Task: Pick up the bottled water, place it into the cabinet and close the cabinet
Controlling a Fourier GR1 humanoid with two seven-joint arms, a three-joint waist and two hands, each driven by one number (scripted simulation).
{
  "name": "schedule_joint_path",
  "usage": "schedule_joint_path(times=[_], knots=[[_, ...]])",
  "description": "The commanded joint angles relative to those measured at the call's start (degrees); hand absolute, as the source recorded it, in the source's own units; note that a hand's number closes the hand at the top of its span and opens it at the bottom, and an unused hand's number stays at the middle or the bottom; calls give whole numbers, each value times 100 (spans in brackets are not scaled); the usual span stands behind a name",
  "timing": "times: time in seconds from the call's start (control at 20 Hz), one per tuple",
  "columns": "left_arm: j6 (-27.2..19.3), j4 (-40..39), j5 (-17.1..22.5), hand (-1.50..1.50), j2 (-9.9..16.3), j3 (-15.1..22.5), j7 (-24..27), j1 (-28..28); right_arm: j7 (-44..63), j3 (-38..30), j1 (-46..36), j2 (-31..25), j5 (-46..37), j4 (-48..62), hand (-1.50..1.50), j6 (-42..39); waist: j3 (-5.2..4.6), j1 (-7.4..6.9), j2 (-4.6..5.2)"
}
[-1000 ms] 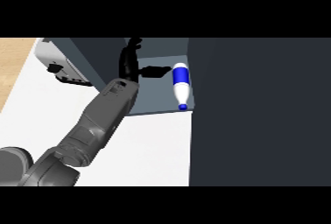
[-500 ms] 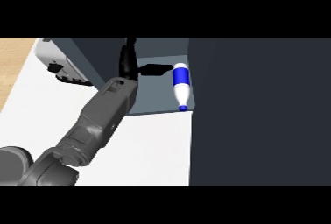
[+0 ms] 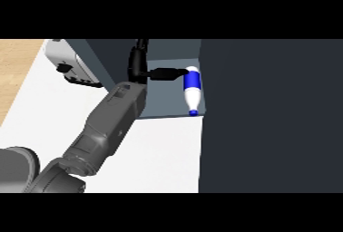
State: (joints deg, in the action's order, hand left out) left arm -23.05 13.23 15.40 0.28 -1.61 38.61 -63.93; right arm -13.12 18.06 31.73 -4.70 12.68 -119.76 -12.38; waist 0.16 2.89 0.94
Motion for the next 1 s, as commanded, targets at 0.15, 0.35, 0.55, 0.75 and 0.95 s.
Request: schedule_joint_path(times=[0.15,0.35,0.55,0.75,0.95], knots=[[648,610,146,-150,98,-14,323,696,66,133,-36,135,-140,-21,-150,223,-18,-320,-117],[824,913,299,-150,82,165,308,958,-80,-185,84,-70,161,126,-150,1,-13,-386,-149],[1018,1406,501,-150,51,461,176,1225,236,-186,164,-57,228,-268,-150,187,-16,-491,-186],[1245,2067,706,-150,118,792,-194,1733,-192,48,669,-38,-20,-198,-150,126,-13,-528,-237],[1288,3057,889,-150,108,1214,-489,2324,119,35,351,61,-32,-203,-150,331,-15,-661,-237]])
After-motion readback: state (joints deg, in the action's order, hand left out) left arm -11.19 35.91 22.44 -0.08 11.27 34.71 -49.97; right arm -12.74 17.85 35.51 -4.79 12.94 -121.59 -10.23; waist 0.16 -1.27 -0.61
